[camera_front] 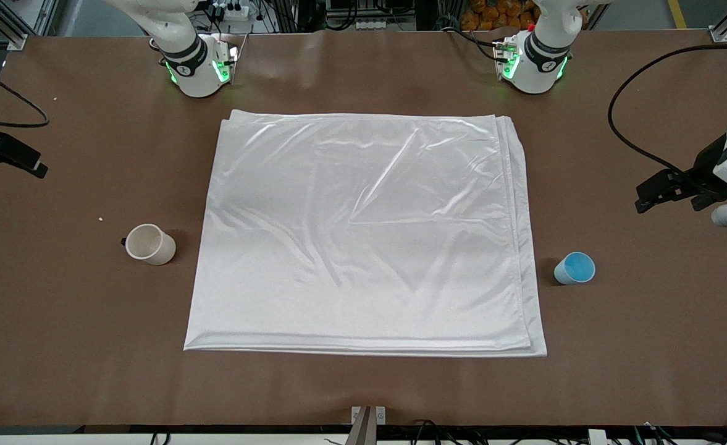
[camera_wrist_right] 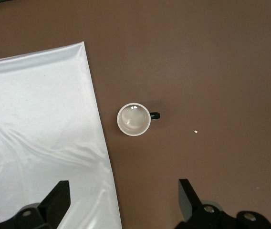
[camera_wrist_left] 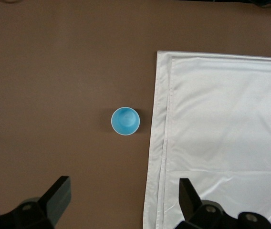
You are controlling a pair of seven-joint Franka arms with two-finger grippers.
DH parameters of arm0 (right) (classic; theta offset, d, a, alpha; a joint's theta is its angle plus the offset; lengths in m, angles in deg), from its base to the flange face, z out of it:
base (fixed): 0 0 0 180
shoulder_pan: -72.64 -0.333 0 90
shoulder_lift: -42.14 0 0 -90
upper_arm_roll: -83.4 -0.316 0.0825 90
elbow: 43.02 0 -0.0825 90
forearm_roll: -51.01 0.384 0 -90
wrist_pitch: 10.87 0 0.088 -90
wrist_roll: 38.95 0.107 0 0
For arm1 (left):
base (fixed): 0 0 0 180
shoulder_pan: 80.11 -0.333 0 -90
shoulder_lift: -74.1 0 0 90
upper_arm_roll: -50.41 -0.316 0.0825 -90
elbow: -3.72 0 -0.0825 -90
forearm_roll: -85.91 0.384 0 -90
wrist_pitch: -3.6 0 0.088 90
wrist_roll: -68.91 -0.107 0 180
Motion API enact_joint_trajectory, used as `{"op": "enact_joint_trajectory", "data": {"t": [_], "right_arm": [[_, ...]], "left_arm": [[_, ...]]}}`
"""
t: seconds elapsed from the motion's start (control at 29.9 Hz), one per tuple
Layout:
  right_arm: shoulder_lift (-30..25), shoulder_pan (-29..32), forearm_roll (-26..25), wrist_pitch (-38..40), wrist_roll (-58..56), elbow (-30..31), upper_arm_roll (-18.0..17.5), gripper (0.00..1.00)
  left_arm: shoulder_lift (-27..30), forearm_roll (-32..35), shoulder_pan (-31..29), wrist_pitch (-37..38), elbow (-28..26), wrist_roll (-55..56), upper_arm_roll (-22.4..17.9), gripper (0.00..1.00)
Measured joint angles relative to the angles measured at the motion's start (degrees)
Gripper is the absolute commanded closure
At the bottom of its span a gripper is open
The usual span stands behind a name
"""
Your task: Place blue cup into white mug on cloth
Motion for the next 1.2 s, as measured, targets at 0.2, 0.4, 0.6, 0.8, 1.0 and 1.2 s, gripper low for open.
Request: {"op": "enact_joint_trajectory", "data": {"t": [0.2,0.4,0.6,0.8,1.0,1.2], "right_arm": [[0.00,0.00,0.00,-0.24,0.00,0.13,0.00,0.00],[0.01,0.00,0.00,-1.12,-0.07,0.76,0.00,0.00],[0.03,0.00,0.00,-2.53,-1.85,1.42,0.00,0.00],[0.11,0.00,0.00,-4.05,-5.36,2.93,0.00,0.00],[0.13,0.01,0.00,-6.71,-10.79,5.14,0.04,0.00],[0.16,0.73,-0.04,-9.87,-15.42,8.35,0.09,0.00]], "left_arm": [[0.00,0.02,-0.01,0.00,0.00,0.00,-0.01,0.00],[0.00,0.02,-0.03,0.00,-0.01,0.04,-0.10,0.00],[-0.06,0.24,-0.19,0.01,-0.74,0.04,-0.21,0.00],[-0.45,2.03,-0.52,-3.16,-3.57,0.04,-0.27,0.00],[-1.02,2.77,-0.61,-9.16,-8.99,0.04,-0.26,0.00],[-2.68,2.89,-1.54,-14.57,-13.89,0.01,-0.26,0.00]]}}
